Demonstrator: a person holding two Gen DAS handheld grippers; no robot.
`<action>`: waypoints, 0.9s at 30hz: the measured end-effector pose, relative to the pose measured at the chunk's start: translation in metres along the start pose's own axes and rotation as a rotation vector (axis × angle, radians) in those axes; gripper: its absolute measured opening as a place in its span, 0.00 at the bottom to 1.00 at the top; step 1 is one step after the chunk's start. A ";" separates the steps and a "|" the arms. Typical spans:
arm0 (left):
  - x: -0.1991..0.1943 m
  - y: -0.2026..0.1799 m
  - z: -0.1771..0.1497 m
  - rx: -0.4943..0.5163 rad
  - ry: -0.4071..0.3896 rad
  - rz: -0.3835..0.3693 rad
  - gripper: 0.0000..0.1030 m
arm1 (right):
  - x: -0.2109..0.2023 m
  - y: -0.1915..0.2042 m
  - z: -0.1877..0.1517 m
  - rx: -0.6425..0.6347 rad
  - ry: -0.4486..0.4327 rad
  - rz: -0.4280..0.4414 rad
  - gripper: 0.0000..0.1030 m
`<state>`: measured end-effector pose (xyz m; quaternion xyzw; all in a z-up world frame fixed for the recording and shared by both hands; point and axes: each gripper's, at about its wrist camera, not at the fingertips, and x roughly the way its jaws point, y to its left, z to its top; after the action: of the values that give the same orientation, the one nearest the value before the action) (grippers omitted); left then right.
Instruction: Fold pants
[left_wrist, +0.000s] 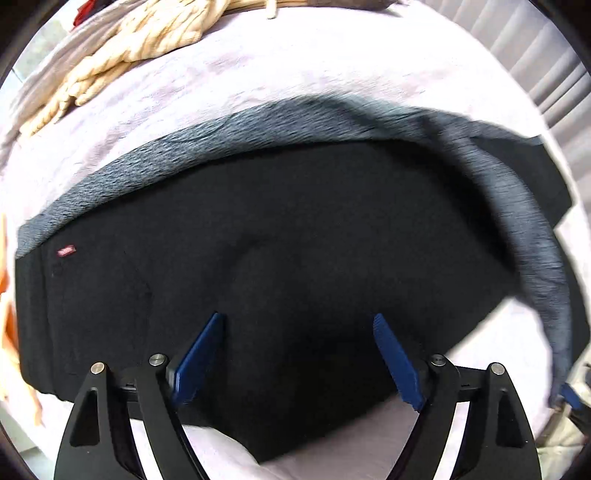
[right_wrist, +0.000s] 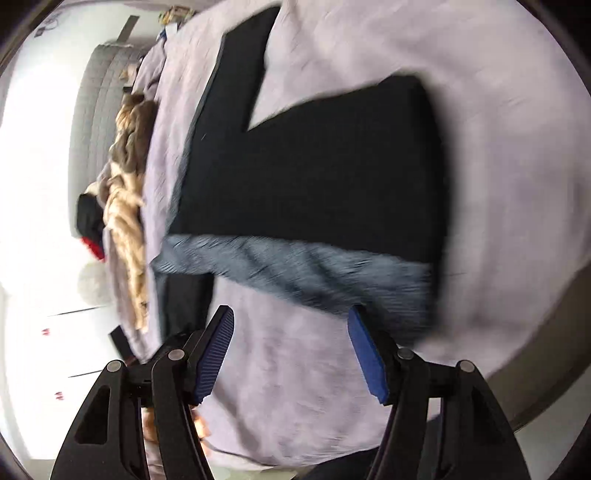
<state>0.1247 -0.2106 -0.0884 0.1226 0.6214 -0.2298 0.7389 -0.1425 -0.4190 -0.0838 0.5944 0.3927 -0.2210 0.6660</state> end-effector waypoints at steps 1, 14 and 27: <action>-0.007 0.002 0.000 0.000 -0.008 -0.039 0.82 | -0.006 -0.007 0.007 -0.018 -0.010 -0.026 0.66; 0.015 -0.098 -0.004 0.228 0.034 0.036 0.92 | 0.030 -0.051 0.058 0.031 0.272 0.193 0.24; 0.012 -0.129 0.095 0.106 -0.120 0.040 0.92 | 0.017 0.110 0.297 -0.165 0.103 0.296 0.28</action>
<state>0.1446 -0.3686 -0.0680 0.1601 0.5602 -0.2545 0.7719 0.0287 -0.6816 -0.0334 0.5997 0.3513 -0.0570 0.7167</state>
